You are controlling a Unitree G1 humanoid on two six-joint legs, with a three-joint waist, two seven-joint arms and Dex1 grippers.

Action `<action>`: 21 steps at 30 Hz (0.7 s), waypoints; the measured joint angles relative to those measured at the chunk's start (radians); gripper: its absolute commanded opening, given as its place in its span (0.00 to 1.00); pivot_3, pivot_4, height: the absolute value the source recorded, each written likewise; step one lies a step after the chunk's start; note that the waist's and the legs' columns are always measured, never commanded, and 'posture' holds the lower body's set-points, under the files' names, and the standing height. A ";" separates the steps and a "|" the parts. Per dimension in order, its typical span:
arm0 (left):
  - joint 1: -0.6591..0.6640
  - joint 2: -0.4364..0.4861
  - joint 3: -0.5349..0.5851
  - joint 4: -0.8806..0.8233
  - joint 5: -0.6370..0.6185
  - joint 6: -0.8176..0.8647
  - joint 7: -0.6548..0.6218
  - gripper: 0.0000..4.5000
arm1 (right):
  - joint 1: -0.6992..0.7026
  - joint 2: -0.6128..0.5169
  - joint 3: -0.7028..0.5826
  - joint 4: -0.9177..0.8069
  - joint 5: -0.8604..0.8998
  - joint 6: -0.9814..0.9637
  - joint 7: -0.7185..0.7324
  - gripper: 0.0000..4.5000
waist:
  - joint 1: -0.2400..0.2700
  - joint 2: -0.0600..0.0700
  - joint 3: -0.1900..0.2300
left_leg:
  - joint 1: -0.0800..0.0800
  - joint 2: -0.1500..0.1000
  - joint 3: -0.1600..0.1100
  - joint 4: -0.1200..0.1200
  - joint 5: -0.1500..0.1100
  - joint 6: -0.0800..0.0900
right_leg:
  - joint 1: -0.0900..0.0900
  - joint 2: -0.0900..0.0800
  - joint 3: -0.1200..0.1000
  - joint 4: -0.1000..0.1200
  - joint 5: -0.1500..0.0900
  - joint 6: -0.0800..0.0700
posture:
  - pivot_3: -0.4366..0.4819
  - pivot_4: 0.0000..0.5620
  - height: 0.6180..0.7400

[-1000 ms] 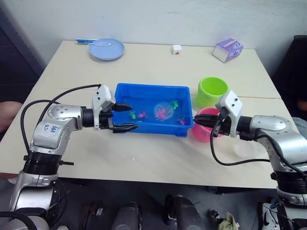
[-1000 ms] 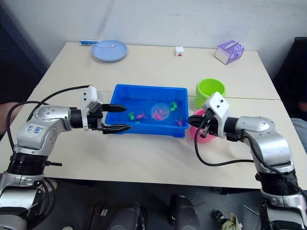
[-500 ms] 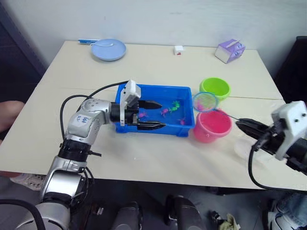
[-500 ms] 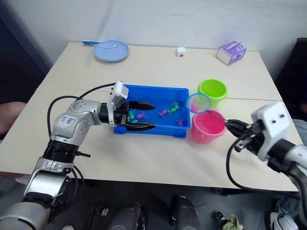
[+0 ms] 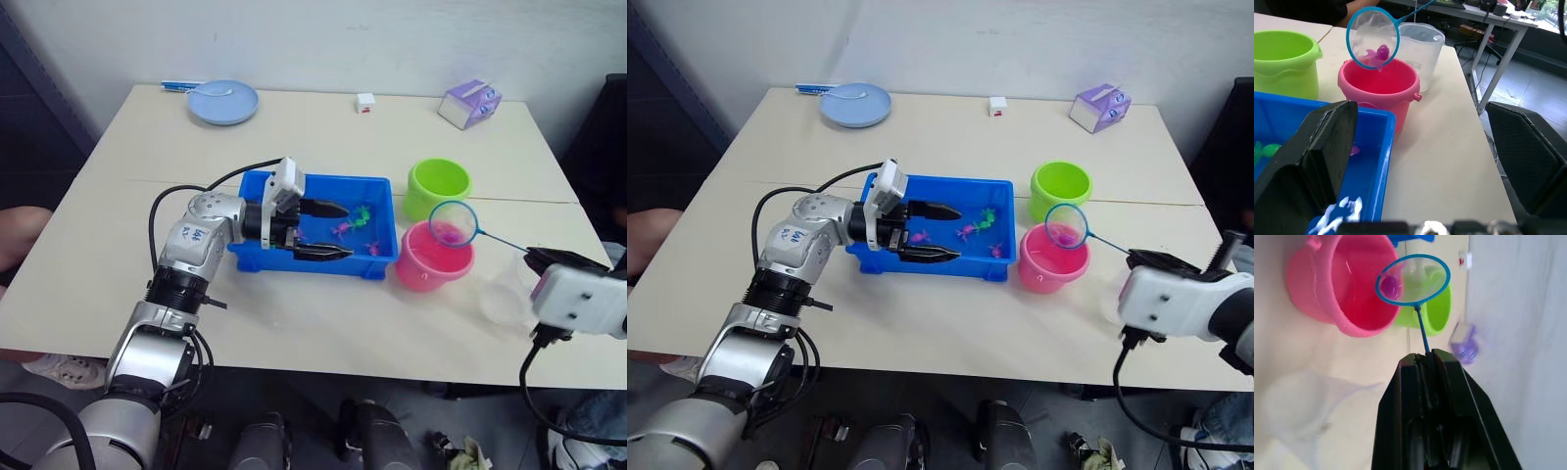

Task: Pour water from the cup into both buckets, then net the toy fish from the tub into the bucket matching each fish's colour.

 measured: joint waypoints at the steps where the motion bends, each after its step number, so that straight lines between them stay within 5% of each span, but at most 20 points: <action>1: -0.001 0.000 0.000 0.006 0.002 -0.002 0.000 1.00 | -0.008 -0.002 -0.006 0.026 -0.033 -0.054 -0.008 0.17 | 0.000 0.000 0.000 | 0.000 0.000 0.000 0.000 0.000 0.000 | 0.000 0.000 0.000 0.000 0.000 0.000 | 0.48 0.27 1.00; 12: -0.001 0.001 0.007 0.010 0.020 -0.023 -0.001 1.00 | -0.080 -0.011 -0.004 0.150 -0.084 -0.310 0.048 0.17 | -0.001 0.000 0.000 | 0.000 0.001 0.000 0.000 0.000 0.000 | 0.000 0.000 0.000 0.000 0.000 0.000 | 0.48 0.27 1.00; 21: 0.000 0.018 0.010 0.009 0.023 -0.033 0.009 1.00 | -0.169 -0.019 0.032 0.220 -0.090 -0.342 0.065 0.17 | -0.001 0.000 0.000 | 0.000 0.001 0.000 0.000 0.000 0.000 | 0.000 -0.001 0.000 0.000 0.000 0.000 | 0.48 0.27 1.00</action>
